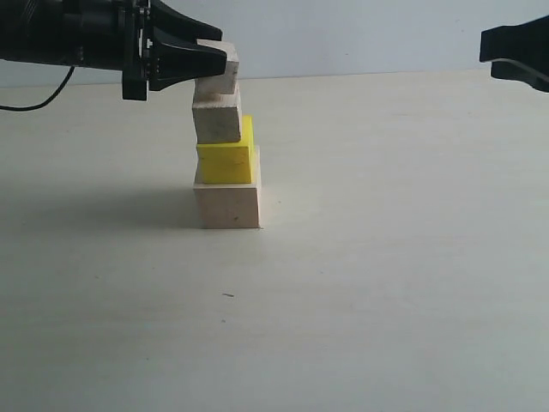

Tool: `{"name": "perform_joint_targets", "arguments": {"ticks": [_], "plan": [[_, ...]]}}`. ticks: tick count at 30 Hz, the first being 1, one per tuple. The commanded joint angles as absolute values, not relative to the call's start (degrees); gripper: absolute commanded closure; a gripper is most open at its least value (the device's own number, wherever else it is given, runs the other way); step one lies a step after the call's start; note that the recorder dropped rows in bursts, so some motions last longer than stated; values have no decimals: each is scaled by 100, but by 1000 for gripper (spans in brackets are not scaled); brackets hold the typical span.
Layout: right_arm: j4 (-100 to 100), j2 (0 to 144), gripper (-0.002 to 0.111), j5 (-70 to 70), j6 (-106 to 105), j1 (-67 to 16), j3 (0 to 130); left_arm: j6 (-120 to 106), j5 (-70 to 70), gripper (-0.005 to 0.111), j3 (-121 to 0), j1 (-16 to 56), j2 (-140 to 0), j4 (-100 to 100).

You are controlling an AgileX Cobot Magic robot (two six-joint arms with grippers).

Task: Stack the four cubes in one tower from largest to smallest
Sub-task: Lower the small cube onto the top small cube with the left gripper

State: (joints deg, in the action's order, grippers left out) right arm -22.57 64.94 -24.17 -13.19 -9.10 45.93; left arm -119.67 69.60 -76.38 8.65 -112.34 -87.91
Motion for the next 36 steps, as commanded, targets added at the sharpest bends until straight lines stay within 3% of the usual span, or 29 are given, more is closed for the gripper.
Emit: {"name": "perform_joint_targets", "arguments": {"ticks": [1,28,30,33,36], "plan": [[-2266,6462,108,-2339,-1356,-897,4578,-11928,6996,107,-7682,879,-11235,-8731],[-2266,6462,108,-2329,-1356,-897,4578,-12007,6996,106,-7682,879,-11270,-8866],[-2266,6462,108,-2329,-1356,-897,4578,-12007,6996,96,-7682,879,-11270,-8856],[-2266,6462,108,-2329,-1356,-897,4578,-12007,6996,67,-7682,879,-11270,-8856],[-2266,6462,108,-2317,-1356,-897,4578,-12007,6996,54,-7682,879,-11270,-8893]]}}
